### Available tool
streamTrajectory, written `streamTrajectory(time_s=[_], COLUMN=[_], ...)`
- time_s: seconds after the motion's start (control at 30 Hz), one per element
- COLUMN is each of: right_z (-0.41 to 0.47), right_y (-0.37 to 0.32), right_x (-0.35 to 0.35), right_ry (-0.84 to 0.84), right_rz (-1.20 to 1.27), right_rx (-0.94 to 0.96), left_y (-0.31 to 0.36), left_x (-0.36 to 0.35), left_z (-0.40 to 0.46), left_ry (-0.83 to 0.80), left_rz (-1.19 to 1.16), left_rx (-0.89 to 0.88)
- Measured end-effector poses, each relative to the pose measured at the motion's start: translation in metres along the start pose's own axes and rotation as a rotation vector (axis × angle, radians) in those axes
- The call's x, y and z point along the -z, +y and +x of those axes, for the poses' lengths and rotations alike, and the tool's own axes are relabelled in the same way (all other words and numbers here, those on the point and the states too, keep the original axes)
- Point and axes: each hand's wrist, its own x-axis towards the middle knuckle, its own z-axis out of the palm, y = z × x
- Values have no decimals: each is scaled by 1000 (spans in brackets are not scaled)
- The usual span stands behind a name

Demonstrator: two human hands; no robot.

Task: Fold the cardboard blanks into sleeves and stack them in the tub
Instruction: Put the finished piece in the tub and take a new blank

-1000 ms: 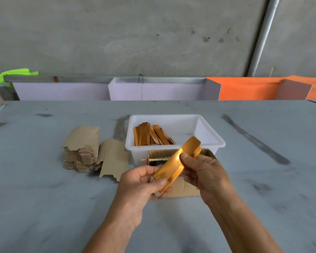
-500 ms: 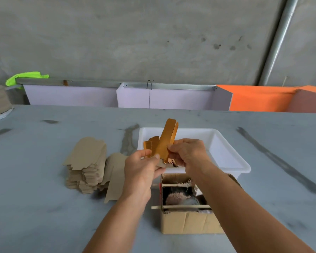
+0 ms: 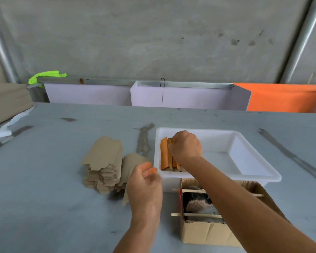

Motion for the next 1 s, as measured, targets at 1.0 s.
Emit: streamTrajectory(time_s=[1.0], right_z=[-136], right_y=[-26], right_x=[-43], right_ry=[-286], right_rz=[-359], right_rx=[647], left_y=[-35], left_x=[76], left_z=[-14], left_ry=[294], left_rz=[-61], left_rx=[40])
